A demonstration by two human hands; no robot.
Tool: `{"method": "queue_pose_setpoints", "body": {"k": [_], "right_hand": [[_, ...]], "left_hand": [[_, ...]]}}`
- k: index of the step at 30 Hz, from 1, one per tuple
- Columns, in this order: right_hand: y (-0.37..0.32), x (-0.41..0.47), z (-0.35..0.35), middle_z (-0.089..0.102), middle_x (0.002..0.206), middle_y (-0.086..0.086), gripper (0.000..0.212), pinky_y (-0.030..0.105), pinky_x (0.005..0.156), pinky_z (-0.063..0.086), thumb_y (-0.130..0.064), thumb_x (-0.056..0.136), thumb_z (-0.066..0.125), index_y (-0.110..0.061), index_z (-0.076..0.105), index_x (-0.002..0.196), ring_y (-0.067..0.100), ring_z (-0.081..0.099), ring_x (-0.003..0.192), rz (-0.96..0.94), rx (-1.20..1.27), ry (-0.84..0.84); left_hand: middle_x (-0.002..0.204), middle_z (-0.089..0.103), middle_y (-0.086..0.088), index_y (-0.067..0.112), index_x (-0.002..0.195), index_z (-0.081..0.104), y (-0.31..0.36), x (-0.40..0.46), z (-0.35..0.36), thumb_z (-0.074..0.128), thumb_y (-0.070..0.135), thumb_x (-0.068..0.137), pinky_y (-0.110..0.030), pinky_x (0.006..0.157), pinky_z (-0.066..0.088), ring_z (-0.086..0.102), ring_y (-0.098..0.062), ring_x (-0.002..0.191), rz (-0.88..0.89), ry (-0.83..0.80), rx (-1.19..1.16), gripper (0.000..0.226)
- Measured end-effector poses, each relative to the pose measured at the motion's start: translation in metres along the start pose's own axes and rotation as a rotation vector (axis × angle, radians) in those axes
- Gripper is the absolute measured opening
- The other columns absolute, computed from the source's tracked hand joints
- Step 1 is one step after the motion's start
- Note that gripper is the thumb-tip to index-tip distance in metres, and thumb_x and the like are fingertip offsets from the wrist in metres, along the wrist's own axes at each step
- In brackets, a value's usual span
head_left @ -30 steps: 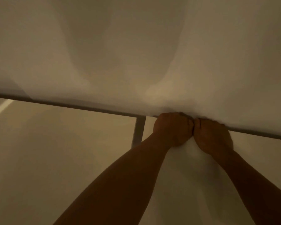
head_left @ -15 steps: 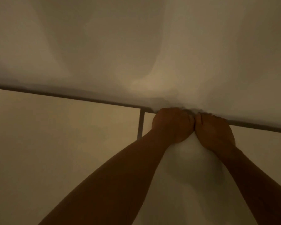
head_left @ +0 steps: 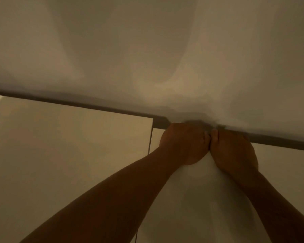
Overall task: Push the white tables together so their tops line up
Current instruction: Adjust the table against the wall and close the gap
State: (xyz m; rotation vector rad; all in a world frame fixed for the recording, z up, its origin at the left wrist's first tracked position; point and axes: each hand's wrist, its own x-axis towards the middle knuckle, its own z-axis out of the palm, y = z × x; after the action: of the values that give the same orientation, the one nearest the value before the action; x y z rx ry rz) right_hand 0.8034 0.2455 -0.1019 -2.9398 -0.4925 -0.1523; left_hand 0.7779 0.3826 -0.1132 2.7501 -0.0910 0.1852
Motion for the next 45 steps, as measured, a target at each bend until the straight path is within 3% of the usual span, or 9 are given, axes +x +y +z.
{"method": "queue_pose_setpoints", "body": {"k": [6,11,13,16,21,26,30,37,45], "right_hand": [[0.003,-0.002,0.001,0.068,0.078,0.017,0.044,0.044,0.081,0.045,-0.03,0.101,0.037,-0.011,0.064,0.072,0.039,0.065,0.079,-0.004,-0.049,-0.02],[0.006,-0.002,0.005,0.068,0.076,0.013,0.043,0.042,0.078,0.045,-0.034,0.102,0.034,-0.022,0.049,0.064,0.036,0.065,0.077,0.023,-0.079,-0.027],[0.01,-0.002,0.005,0.068,0.076,0.016,0.043,0.044,0.079,0.046,-0.031,0.102,0.036,-0.017,0.057,0.067,0.038,0.065,0.077,0.033,-0.02,-0.002],[0.013,-0.006,0.006,0.068,0.086,0.015,0.043,0.047,0.084,0.045,-0.034,0.1,0.033,-0.013,0.065,0.08,0.039,0.059,0.088,0.039,0.043,0.047],[0.004,-0.026,0.01,0.064,0.111,0.012,0.049,0.045,0.099,0.038,-0.038,0.094,0.024,-0.015,0.063,0.112,0.035,0.054,0.109,-0.027,0.082,0.062],[0.004,-0.062,0.007,0.035,0.156,0.016,0.05,0.043,0.121,0.016,-0.032,0.104,0.025,-0.013,0.037,0.148,0.032,0.024,0.147,-0.116,0.095,-0.012],[0.006,-0.097,0.004,0.018,0.163,0.013,0.052,0.044,0.123,0.007,-0.035,0.105,0.025,-0.016,0.026,0.154,0.031,0.009,0.151,-0.176,0.09,-0.065],[0.022,-0.178,-0.009,0.034,0.157,0.013,0.062,0.042,0.12,0.016,-0.036,0.096,0.014,-0.014,0.039,0.149,0.031,0.024,0.148,-0.21,0.134,-0.021],[0.032,-0.312,-0.037,0.038,0.155,0.014,0.052,0.043,0.12,0.02,-0.029,0.097,0.035,-0.016,0.044,0.146,0.031,0.028,0.147,-0.061,0.127,-0.019]], "left_hand": [[0.085,0.07,-0.001,0.028,0.07,0.043,0.004,-0.001,0.004,0.026,0.049,0.104,-0.031,0.063,0.033,0.053,-0.019,0.066,0.005,0.029,0.042,0.044],[0.078,0.067,0.001,0.025,0.08,0.064,0.006,-0.005,0.008,0.023,0.048,0.105,-0.031,0.056,0.025,0.045,-0.016,0.058,-0.018,0.002,0.126,0.053],[0.083,0.069,0.0,0.025,0.083,0.064,0.01,-0.011,0.006,0.026,0.045,0.105,-0.032,0.061,0.034,0.055,-0.019,0.067,-0.031,0.015,0.102,0.048],[0.112,0.069,-0.004,0.023,0.112,0.064,0.017,-0.023,0.006,0.025,0.044,0.103,-0.04,0.09,0.04,0.059,-0.027,0.104,-0.043,0.037,0.145,0.045],[0.161,0.029,-0.005,0.028,0.155,0.028,0.037,-0.064,0.005,0.015,0.046,0.101,-0.049,0.123,0.011,0.015,-0.032,0.151,-0.131,-0.011,0.178,0.058],[0.168,-0.005,-0.006,0.027,0.16,0.001,0.059,-0.103,0.001,-0.009,0.058,0.089,-0.05,0.124,0.0,-0.011,-0.029,0.153,-0.194,-0.108,0.256,0.078],[0.167,-0.01,-0.004,0.028,0.159,-0.003,0.076,-0.138,0.002,-0.035,0.068,0.077,-0.05,0.124,0.0,-0.016,-0.028,0.152,-0.231,-0.103,0.263,0.097],[0.168,-0.003,-0.004,0.028,0.16,0.006,0.111,-0.199,0.012,0.013,0.052,0.102,-0.047,0.125,0.0,-0.01,-0.026,0.153,-0.309,-0.048,0.226,0.063],[0.168,0.003,-0.009,0.021,0.16,0.01,0.179,-0.32,0.022,0.019,0.047,0.105,-0.052,0.124,0.005,-0.004,-0.033,0.153,-0.294,-0.045,0.234,0.061]]}}
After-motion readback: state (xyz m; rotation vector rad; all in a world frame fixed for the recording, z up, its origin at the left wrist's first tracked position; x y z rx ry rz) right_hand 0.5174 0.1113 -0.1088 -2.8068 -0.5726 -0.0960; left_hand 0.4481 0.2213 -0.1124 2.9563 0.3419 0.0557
